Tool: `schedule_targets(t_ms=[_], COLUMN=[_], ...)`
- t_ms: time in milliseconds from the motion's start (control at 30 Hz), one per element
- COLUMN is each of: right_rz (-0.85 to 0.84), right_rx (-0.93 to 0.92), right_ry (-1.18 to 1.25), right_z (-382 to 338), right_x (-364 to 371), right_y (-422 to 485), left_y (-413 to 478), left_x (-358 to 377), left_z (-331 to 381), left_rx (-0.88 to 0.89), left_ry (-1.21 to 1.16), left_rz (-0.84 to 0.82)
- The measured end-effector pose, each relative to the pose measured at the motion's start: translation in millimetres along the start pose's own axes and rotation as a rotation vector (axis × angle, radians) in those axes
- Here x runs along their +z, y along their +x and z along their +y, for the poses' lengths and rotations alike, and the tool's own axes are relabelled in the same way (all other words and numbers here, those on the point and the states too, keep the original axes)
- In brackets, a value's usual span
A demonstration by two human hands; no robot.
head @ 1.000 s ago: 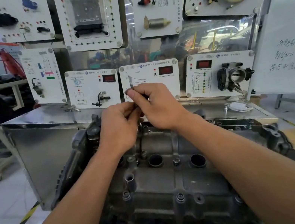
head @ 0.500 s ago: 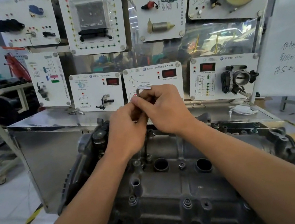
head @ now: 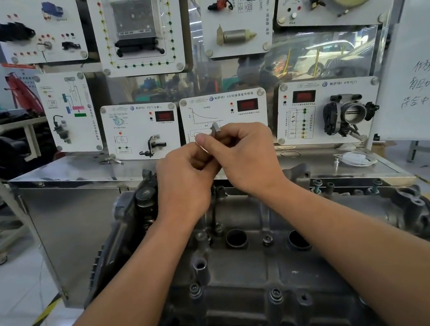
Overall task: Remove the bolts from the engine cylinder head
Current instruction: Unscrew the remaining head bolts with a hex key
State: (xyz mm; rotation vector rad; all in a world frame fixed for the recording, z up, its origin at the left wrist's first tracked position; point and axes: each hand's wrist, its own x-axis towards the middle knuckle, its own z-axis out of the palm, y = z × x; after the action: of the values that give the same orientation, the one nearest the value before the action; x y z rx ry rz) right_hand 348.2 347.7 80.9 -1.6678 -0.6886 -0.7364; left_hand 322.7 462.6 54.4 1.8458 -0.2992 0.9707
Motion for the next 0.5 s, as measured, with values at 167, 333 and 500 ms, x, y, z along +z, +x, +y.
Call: schedule_targets(t_ms=[167,333,500], right_rz=[-0.107,-0.286,-0.265], right_rx=[-0.037,-0.126,-0.072], right_ry=[-0.007,-0.055,-0.028], right_z=[-3.7,-8.5,-3.6], right_x=[0.0,-3.6,-8.4], right_y=[-1.6,1.0,2.1], left_y=[-4.9,-6.3,-1.3], left_x=[-6.4,-12.0,-4.5], left_z=[-0.2,-4.8,-2.3], left_rx=[0.036,0.032,-0.024], left_ry=[-0.02,-0.018,0.008], left_rz=[-0.15,-0.164,-0.023])
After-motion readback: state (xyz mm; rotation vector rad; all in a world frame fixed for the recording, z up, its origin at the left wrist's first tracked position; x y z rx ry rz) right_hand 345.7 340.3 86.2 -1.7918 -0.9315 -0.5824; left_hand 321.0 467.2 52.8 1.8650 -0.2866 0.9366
